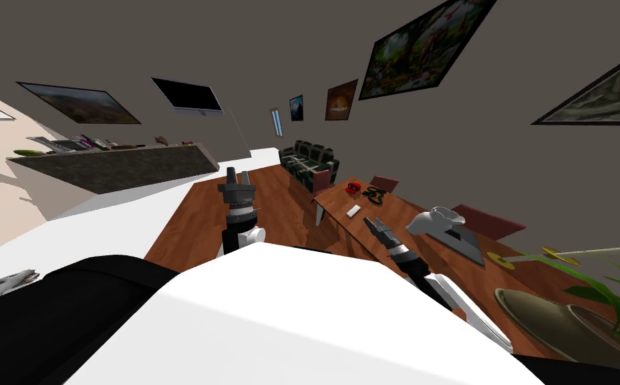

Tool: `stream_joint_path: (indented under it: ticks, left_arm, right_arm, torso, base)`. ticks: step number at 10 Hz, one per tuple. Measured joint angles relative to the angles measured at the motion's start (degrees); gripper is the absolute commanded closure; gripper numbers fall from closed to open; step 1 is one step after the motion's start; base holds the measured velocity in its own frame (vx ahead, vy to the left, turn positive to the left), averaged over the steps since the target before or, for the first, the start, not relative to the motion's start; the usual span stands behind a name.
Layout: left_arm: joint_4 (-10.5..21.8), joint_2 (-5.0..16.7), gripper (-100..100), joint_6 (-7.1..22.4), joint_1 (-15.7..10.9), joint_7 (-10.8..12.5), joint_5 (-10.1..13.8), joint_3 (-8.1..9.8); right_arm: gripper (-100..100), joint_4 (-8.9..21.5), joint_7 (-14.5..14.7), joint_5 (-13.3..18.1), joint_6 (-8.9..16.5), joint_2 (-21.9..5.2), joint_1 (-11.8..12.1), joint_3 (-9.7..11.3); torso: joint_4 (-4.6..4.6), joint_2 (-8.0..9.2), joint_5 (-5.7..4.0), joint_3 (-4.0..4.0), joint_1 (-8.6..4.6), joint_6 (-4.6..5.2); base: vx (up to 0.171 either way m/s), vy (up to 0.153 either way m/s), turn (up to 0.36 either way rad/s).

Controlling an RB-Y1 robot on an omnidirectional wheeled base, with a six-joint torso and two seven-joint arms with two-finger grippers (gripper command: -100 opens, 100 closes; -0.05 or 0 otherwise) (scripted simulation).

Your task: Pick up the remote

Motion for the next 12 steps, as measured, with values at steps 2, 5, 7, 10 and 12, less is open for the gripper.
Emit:
stream_joint_path:
  ticks: [2,5,7,10,12]
  left_arm:
    - [0.0,0.0,0,0.0,0.0,0.0,0.0,0.01]
    - [0.0,0.0,0,0.0,0.0,0.0,0.0,0.0]
    - [0.0,0.0,0,0.0,0.0,0.0,0.0,0.0]
    - [0.0,0.0,0,0.0,0.0,0.0,0.0,0.01]
    - [0.0,0.0,0,0.0,0.0,0.0,0.0,0.01]
  right_arm:
    - [-100,2.4,0.4,1.7,-1.0,-1.2,-0.2,-0.4]
    - [-100,7.1,1.8,6.2,-3.1,-4.4,-1.0,-0.7]
    - [-100,10.3,2.9,9.4,-4.8,-6.2,-1.5,-1.1]
    - [-100,15.6,4.6,14.5,-7.4,-8.6,-2.7,-1.4]
    - [-100,18.9,5.6,17.8,-8.6,-10.4,-3.4,-1.5]
  torso:
    - [-0.03,-0.14,0.03,-0.07,0.24,0.09]
    - [-0.02,-0.09,0.02,-0.05,0.09,0.0]
    - [-0.02,-0.09,0.01,-0.05,0.06,0.02]
    - [-0.03,-0.16,0.01,-0.08,0.11,0.1]
    - [-0.06,-0.28,0.0,-0.15,0.11,0.09]
  base:
    - [-0.051,-0.033,0.131]
    - [-0.071,-0.073,0.249]
    - [-0.078,-0.072,0.254]
    - [-0.065,-0.064,0.269]
    - [-0.022,-0.04,0.103]
